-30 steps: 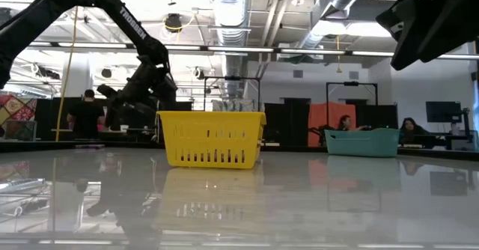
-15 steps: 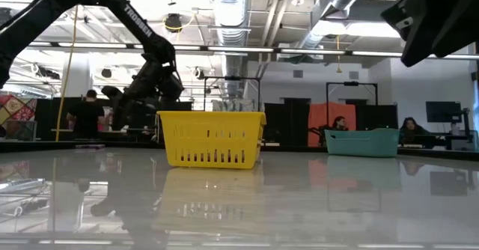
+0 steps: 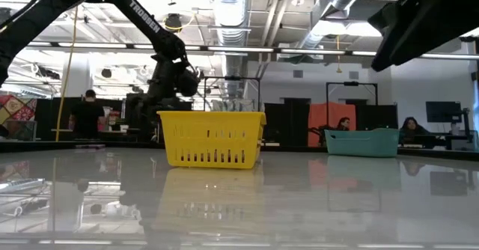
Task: Sort crayons
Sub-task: Put the violet crayon into the yellow basket
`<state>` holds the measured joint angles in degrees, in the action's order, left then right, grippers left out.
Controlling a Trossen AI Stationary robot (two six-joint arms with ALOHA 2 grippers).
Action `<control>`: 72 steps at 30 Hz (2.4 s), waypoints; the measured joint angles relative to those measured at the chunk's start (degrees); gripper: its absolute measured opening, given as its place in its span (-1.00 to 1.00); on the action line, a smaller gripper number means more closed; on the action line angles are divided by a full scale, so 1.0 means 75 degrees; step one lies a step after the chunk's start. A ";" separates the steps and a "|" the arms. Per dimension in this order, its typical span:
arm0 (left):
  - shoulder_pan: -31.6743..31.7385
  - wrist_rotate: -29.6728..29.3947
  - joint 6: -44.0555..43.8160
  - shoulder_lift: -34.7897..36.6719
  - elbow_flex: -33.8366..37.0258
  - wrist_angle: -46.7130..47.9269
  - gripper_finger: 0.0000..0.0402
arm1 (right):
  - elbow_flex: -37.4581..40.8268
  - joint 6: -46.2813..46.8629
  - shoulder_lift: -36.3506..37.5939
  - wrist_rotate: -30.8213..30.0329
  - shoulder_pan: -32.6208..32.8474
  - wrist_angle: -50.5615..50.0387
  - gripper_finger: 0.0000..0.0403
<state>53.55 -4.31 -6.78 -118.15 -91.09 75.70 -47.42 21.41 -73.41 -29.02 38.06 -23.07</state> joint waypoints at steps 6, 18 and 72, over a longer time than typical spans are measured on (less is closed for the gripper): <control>0.0396 -0.0988 0.0508 0.0159 -0.0127 -0.0393 -0.64 | -0.0003 0.0008 0.0000 0.0036 -0.0085 -0.0016 -0.31; 0.1693 -0.1320 -0.0043 0.0699 0.0336 -0.1553 -0.64 | -0.0003 -0.0259 0.0000 0.0047 -0.0652 -0.0087 -0.31; 0.0894 0.0012 -0.2266 0.5747 0.6707 -0.3183 -0.46 | -0.0003 -0.0815 0.0000 0.0065 -0.0560 0.0680 -0.31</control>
<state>60.26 -4.23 -23.77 -75.05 -40.79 51.83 -47.44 15.30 -73.41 -28.53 33.86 -17.97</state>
